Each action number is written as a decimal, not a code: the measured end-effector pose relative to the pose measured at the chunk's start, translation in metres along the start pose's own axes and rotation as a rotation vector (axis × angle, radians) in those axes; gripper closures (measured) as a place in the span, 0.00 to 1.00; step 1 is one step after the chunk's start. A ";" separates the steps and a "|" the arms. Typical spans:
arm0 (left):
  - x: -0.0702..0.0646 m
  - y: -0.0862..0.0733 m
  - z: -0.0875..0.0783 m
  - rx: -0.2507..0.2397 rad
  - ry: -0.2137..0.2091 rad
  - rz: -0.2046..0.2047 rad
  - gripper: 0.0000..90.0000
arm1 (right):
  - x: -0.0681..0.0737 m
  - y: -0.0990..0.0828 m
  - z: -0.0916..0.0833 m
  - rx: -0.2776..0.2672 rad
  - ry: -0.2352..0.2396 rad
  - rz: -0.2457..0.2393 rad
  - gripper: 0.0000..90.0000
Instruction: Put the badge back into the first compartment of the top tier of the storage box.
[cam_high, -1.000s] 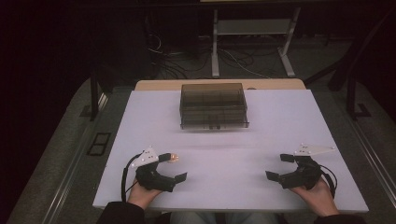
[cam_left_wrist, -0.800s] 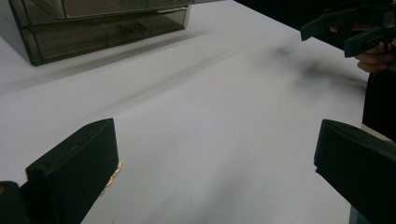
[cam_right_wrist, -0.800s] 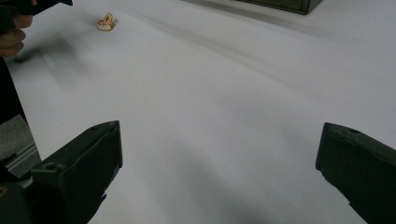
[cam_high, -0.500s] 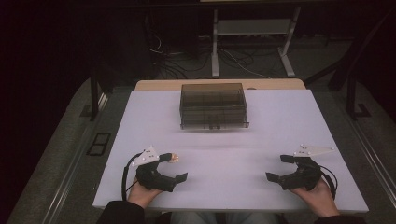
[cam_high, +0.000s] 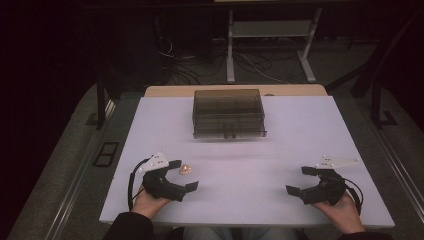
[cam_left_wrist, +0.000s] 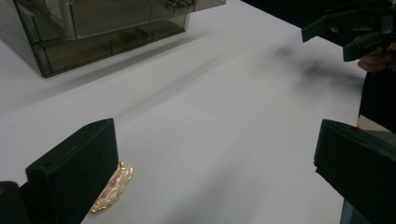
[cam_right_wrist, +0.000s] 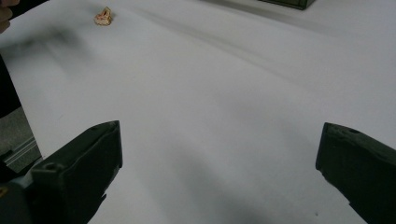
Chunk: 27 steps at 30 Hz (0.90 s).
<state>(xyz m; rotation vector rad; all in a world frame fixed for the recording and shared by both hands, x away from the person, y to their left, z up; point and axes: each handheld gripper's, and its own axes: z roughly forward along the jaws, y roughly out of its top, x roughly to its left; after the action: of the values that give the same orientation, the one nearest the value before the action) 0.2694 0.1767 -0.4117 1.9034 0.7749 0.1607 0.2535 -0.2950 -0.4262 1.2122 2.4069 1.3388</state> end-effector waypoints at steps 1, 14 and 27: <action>0.001 0.001 0.000 0.008 0.003 0.005 0.00 | 0.000 0.000 0.000 0.000 -0.001 -0.001 0.00; 0.014 0.012 -0.002 0.050 0.024 0.007 0.00 | 0.000 -0.001 0.000 0.003 -0.001 0.002 0.00; 0.028 0.023 0.001 0.094 0.037 -0.003 0.00 | 0.000 -0.001 0.000 0.010 -0.004 0.006 0.00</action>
<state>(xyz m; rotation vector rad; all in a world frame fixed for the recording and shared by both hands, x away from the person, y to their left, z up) 0.3021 0.1864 -0.3984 1.9924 0.8229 0.1609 0.2526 -0.2951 -0.4269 1.2238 2.4123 1.3265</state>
